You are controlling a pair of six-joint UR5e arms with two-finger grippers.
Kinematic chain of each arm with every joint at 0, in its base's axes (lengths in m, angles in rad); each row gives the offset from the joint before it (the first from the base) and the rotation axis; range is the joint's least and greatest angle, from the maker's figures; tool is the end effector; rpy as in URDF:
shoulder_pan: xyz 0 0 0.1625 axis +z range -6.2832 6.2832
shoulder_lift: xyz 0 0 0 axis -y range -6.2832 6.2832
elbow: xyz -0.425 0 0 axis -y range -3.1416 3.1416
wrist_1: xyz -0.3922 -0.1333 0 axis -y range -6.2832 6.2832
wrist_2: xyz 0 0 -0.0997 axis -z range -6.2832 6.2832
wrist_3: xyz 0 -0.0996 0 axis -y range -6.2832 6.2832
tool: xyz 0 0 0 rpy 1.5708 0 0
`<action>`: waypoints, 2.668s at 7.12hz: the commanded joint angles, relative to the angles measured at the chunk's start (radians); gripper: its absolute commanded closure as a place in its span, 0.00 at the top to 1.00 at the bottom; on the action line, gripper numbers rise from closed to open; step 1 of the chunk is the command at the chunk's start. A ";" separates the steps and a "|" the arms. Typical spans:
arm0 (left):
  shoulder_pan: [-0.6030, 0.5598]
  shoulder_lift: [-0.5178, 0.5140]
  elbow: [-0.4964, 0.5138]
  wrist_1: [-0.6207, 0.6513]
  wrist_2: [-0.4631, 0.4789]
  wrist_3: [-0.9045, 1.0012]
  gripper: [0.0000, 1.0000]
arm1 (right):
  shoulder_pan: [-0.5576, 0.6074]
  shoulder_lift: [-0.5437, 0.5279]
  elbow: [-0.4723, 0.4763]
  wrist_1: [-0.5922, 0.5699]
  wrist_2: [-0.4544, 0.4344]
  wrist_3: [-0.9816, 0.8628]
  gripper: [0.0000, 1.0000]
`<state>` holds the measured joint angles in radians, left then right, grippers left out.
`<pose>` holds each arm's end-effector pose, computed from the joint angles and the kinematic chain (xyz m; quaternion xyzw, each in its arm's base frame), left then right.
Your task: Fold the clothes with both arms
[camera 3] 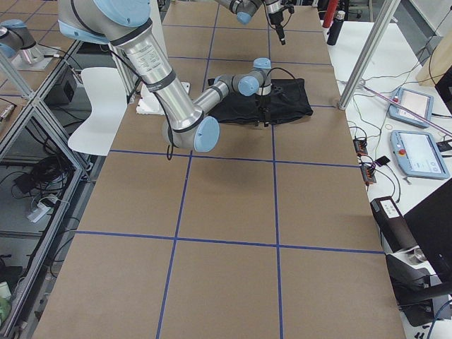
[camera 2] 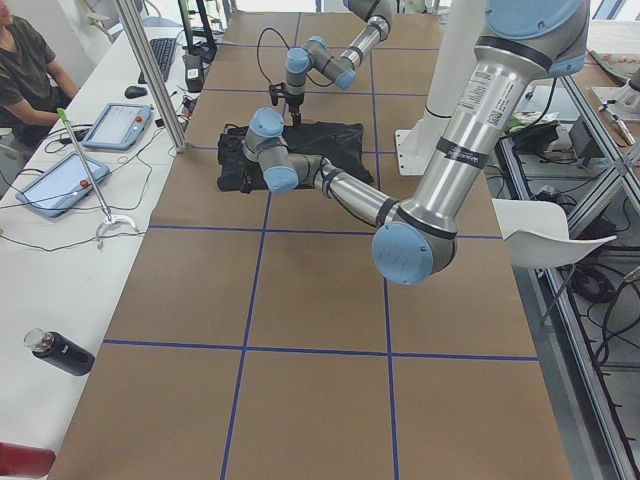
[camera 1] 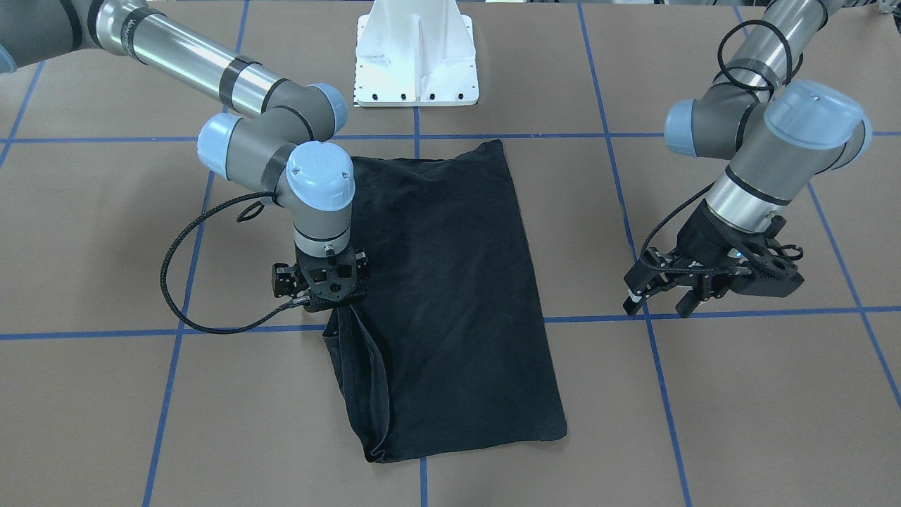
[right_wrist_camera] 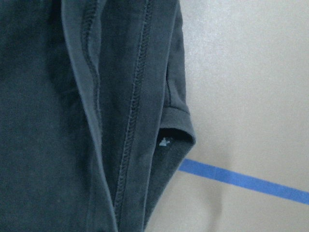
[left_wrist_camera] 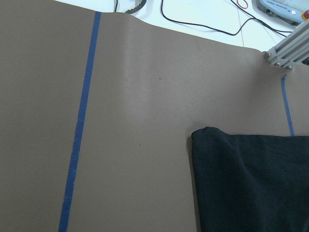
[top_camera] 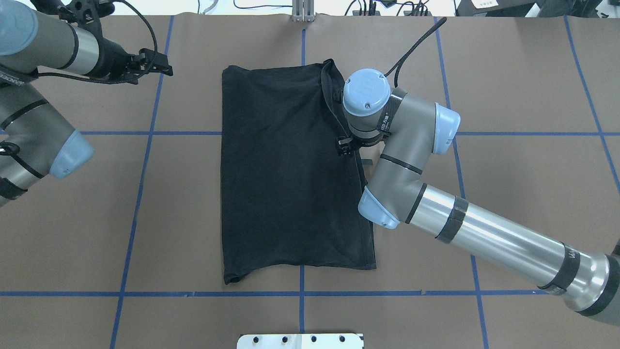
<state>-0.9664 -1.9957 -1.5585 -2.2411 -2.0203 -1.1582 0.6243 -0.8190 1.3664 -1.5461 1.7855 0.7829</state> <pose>0.3012 -0.5946 0.3464 0.1723 0.5091 -0.1179 0.8350 -0.5525 -0.5361 0.2967 0.1038 -0.2802 -0.1081 0.9482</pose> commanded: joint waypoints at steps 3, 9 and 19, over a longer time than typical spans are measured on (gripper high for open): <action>0.000 0.000 -0.003 0.000 0.000 0.000 1.00 | 0.005 0.012 -0.029 0.047 0.000 -0.001 1.00; 0.000 0.002 -0.005 0.000 0.000 -0.002 1.00 | 0.041 0.070 -0.134 0.103 0.006 -0.028 1.00; 0.000 0.002 -0.009 0.000 0.000 -0.002 1.00 | 0.086 0.141 -0.268 0.204 0.043 -0.044 1.00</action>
<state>-0.9660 -1.9944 -1.5662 -2.2411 -2.0215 -1.1585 0.7086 -0.6789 1.0993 -1.3438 1.8274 0.7407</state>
